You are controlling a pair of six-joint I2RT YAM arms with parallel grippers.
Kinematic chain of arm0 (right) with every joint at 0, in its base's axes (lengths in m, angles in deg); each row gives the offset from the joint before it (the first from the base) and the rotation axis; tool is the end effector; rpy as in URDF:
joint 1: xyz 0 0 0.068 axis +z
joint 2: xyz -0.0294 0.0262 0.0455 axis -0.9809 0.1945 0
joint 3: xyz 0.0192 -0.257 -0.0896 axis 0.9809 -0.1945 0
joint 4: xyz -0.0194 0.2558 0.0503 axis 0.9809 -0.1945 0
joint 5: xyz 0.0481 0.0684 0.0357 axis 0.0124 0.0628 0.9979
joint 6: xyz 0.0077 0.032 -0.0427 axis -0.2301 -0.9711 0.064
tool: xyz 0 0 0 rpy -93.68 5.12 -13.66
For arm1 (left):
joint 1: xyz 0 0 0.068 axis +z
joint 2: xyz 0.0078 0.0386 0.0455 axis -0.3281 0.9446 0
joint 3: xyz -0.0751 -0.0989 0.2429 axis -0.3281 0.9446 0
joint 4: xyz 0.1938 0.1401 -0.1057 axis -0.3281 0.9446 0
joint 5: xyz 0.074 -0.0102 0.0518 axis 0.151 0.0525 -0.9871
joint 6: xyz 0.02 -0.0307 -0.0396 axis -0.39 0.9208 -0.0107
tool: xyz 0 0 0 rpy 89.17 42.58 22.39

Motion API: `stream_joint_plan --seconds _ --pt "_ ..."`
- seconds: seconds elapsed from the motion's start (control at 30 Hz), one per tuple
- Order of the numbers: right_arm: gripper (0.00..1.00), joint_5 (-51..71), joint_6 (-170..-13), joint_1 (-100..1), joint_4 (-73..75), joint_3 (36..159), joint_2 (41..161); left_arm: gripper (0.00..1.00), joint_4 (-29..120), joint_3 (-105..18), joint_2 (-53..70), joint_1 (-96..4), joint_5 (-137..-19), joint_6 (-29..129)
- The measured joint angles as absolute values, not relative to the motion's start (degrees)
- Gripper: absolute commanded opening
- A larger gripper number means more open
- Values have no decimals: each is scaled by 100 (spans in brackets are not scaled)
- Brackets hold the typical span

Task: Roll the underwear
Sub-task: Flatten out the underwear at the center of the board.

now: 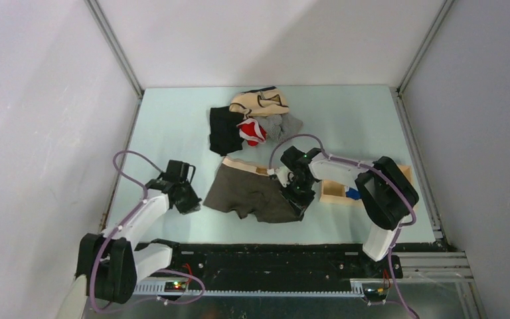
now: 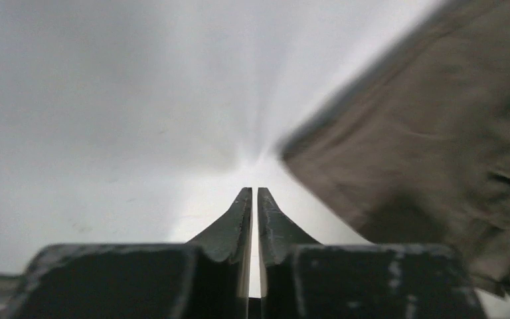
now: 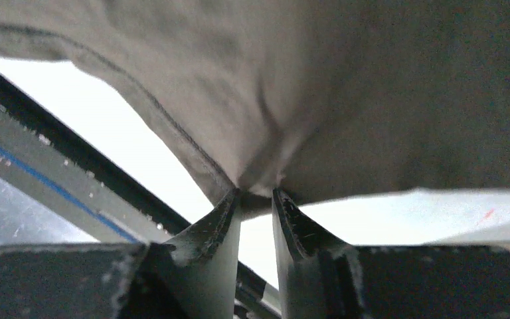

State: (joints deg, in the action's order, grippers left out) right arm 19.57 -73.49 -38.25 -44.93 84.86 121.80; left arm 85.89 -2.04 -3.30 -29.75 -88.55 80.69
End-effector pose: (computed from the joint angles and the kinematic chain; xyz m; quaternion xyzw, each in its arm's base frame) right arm 0.2293 0.2102 0.1558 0.4366 -0.8860 -0.1564 0.0011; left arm 0.1730 -0.0309 0.1623 -0.2740 0.9478 -0.0539 0.1542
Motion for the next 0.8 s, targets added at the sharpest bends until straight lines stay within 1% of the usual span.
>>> stream_joint_plan --seconds 0.03,0.07,0.1,0.13,0.17,0.2,0.3,0.4,0.43,0.47,0.5,0.53,0.57,0.6,0.67,0.7,0.8 --pt "34 1976 -7318 -3856 -4602 8477 12143 27 8547 -248 -386 -2977 -8789 7997" --pt "39 2057 -7249 -3943 -4726 8475 12071 31 8427 -335 -452 -2975 -8636 7897" --pt "41 2160 -7185 -4059 -4792 8469 11942 37 8239 -438 -483 -2977 -8457 7783" --pt "47 2280 -7109 -4223 -4820 8469 11752 39 8016 -580 -483 -2977 -8273 7663" --pt "50 2376 -7071 -4354 -4812 8469 11579 42 7811 -698 -470 -2983 -8112 7538" --pt "55 2582 -7039 -4621 -4726 8469 11273 43 7513 -842 -430 -2990 -7886 7372" --pt "58 2866 -7128 -5204 -4335 8541 10749 44 6851 -1057 -238 -3049 -7358 6861" --pt "58 2916 -7458 -5591 -3872 8936 11015 46 6403 -1218 188 -3228 -6947 6338" --pt "64 2901 -7622 -5666 -3699 9072 11216 47 6318 -1284 354 -3274 -6868 6205" --pt "69 2886 -7769 -5740 -3472 9194 11474 50 6259 -1391 573 -3309 -6802 6076" --pt "85 2842 -7920 -5784 -3306 9277 11704 52 6206 -1476 724 -3320 -6783 5999" --pt "92 2789 -8029 -5814 -3220 9330 11879 56 6180 -1618 934 -3329 -6776 5910" --pt "98 2691 -8156 -5836 -3185 9441 12119 58 6143 -1843 1218 -3329 -6787 5862" --pt "98 2628 -8280 -5834 -3159 9509 12274 60 6108 -2042 1463 -3329 -6818 5818" --pt "96 2488 -8475 -5814 -3140 9732 12626 64 6064 -2486 1978 -3329 -6973 5763" --pt "93 2420 -8619 -5810 -3122 9865 12814 66 6053 -2713 2234 -3329 -7111 5761" --pt "88 2300 -8914 -5792 -3083 10058 13087 74 6069 -3229 2785 -3329 -7605 5763"
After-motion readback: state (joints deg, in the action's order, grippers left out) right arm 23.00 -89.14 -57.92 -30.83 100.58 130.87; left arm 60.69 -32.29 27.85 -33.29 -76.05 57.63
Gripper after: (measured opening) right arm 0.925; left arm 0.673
